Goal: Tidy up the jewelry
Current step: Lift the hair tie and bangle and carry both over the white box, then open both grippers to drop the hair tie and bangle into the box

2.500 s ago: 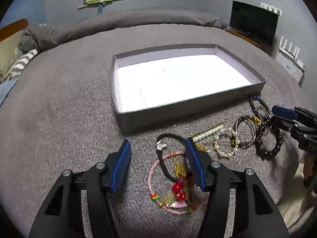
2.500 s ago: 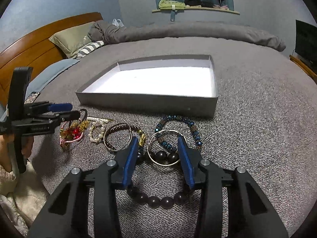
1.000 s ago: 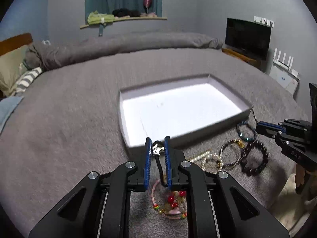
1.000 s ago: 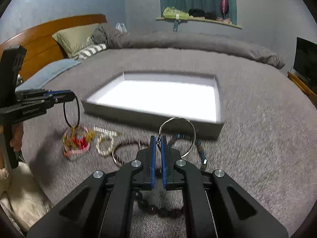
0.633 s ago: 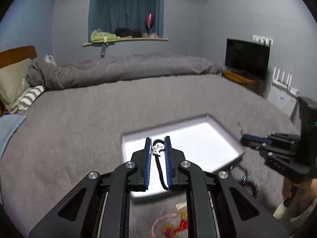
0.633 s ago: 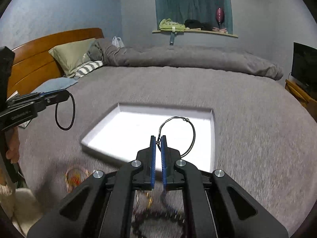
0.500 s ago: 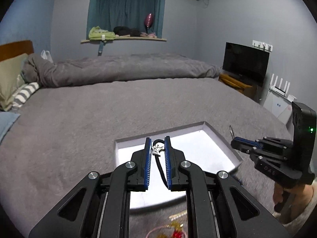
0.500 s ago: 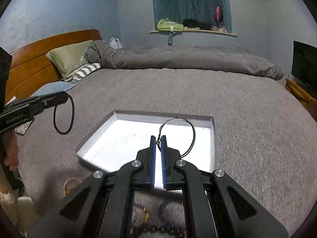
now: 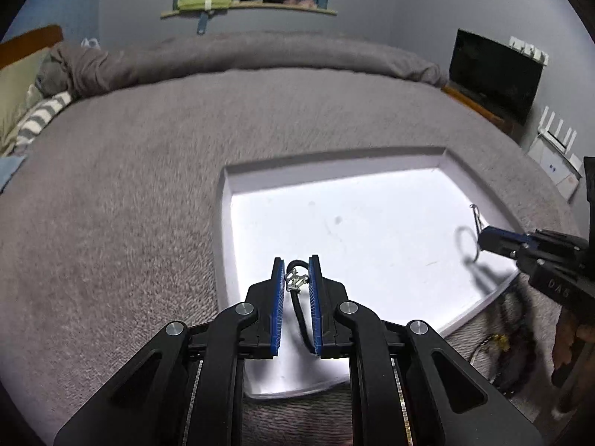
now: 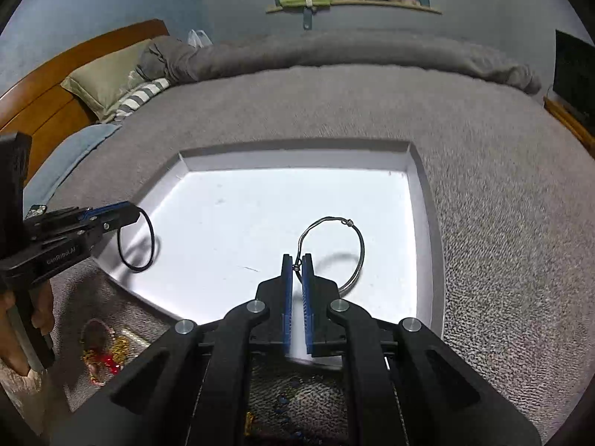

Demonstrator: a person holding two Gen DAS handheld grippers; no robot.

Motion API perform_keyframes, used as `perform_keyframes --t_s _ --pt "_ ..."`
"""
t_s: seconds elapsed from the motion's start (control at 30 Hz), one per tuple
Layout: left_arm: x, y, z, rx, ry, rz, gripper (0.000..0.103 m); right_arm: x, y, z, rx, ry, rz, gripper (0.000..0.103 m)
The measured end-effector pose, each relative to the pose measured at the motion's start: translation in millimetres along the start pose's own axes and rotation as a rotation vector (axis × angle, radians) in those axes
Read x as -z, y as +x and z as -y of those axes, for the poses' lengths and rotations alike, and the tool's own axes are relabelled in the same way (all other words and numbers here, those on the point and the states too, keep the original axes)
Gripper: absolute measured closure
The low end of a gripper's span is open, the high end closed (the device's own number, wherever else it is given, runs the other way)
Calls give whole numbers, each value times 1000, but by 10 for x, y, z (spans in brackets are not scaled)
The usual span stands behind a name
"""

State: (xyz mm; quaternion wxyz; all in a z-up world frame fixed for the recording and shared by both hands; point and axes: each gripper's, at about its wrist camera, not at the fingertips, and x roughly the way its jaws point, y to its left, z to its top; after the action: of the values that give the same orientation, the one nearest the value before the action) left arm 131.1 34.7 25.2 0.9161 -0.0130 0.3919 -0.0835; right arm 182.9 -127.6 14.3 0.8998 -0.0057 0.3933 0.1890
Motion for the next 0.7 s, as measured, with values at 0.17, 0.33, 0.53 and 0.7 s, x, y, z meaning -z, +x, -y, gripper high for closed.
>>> perform_keyframes --t_s 0.17,0.33,0.53,0.7 --pt "29 132 -40 -8 -5 -31 90 19 49 8 9 13 -25 98" --pt "66 179 -25 -31 5 -37 90 28 64 32 9 31 -31 98" --pt "84 176 -46 -32 1 -32 85 -16 80 37 8 29 -21 98" --pt "92 89 -30 -42 7 -5 64 -17 -3 22 5 23 18 98"
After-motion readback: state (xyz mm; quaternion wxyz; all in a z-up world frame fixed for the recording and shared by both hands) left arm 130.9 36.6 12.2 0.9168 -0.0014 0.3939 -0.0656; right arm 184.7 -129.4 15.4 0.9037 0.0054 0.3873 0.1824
